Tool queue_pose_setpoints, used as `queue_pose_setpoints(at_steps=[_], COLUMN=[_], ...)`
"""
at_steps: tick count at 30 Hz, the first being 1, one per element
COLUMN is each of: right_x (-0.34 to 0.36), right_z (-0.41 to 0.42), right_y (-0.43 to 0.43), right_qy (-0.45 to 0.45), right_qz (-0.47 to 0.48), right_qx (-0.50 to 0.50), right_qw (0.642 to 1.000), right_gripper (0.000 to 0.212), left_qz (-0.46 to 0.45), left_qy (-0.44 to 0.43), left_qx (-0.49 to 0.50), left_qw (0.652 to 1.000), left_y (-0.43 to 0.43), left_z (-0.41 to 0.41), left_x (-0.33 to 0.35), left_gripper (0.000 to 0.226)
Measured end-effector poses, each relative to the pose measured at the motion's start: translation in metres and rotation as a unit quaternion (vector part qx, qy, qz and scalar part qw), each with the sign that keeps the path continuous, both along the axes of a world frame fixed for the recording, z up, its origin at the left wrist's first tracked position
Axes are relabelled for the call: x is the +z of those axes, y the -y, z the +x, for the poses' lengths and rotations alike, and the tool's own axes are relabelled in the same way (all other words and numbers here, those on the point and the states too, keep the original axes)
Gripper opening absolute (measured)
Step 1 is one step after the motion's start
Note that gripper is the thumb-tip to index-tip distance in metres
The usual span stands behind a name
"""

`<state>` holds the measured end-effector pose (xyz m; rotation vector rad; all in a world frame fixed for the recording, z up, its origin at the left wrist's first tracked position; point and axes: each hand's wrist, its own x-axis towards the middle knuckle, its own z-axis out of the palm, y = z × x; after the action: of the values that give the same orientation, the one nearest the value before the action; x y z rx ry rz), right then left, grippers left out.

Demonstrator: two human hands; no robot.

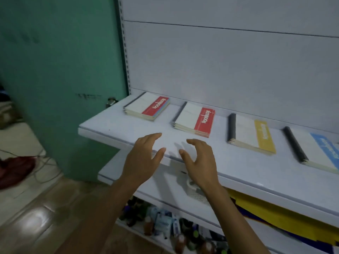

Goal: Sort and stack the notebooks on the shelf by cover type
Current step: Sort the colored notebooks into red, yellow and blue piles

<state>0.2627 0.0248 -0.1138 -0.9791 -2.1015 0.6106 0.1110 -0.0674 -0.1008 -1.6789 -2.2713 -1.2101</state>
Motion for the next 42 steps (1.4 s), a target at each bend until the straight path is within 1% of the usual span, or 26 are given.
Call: queue_pose_setpoints(at_steps=[6, 11, 16, 21, 23, 26, 29, 32, 34, 35, 37, 38, 40, 42], right_x=[-0.002, -0.002, -0.003, -0.002, 0.002, 0.011, 0.022, 0.021, 0.013, 0.008, 0.0, -0.002, -0.004, -0.005], right_z=[-0.08, -0.117, -0.147, -0.19, -0.209, -0.241, -0.269, -0.289, -0.296, -0.298, -0.3, -0.301, -0.301, -0.301], right_y=[0.06, 0.065, 0.031, -0.023, -0.048, -0.088, -0.127, -0.156, -0.164, -0.164, -0.163, -0.163, -0.164, -0.163], right_qy=[-0.014, -0.017, -0.014, -0.026, -0.006, 0.057, 0.104, 0.192, 0.259, 0.278, 0.28, 0.275, 0.275, 0.278], right_qz=[-0.018, -0.024, -0.034, -0.045, -0.029, 0.017, 0.039, 0.031, 0.022, 0.028, 0.038, 0.039, 0.047, 0.049], right_qx=[0.057, 0.05, 0.013, -0.026, -0.038, -0.038, -0.037, -0.035, -0.023, -0.016, 0.006, 0.022, 0.048, 0.058], right_qw=[0.998, 0.998, 0.999, 0.998, 0.999, 0.997, 0.993, 0.98, 0.965, 0.96, 0.959, 0.96, 0.959, 0.958], right_gripper=[0.038, 0.037, 0.037, 0.039, 0.039, 0.039, 0.046, 0.057, 0.061, 0.061, 0.063, 0.064, 0.067, 0.07], left_qz=[-0.003, 0.008, 0.007, -0.01, -0.019, -0.023, -0.021, -0.039, -0.055, -0.062, -0.075, -0.082, -0.091, -0.092], left_qy=[0.023, 0.027, 0.042, 0.019, 0.021, 0.025, 0.066, 0.095, 0.146, 0.192, 0.291, 0.323, 0.347, 0.368], left_qx=[0.034, 0.024, 0.003, 0.008, -0.002, -0.016, -0.014, -0.002, -0.005, -0.014, -0.043, -0.059, -0.073, -0.067], left_qw=[0.999, 0.999, 0.999, 1.0, 1.0, 0.999, 0.998, 0.995, 0.988, 0.979, 0.953, 0.941, 0.931, 0.923], left_y=[0.066, 0.069, 0.033, -0.023, -0.046, -0.078, -0.104, -0.123, -0.135, -0.14, -0.151, -0.156, -0.164, -0.17], left_z=[-0.073, -0.111, -0.136, -0.173, -0.193, -0.223, -0.248, -0.267, -0.279, -0.283, -0.293, -0.297, -0.304, -0.31], left_x=[-0.007, -0.007, -0.009, -0.005, -0.004, -0.003, -0.007, -0.015, -0.018, -0.018, -0.015, -0.014, -0.013, -0.014], left_gripper=[0.043, 0.045, 0.046, 0.05, 0.05, 0.049, 0.053, 0.061, 0.069, 0.068, 0.057, 0.045, 0.021, 0.019])
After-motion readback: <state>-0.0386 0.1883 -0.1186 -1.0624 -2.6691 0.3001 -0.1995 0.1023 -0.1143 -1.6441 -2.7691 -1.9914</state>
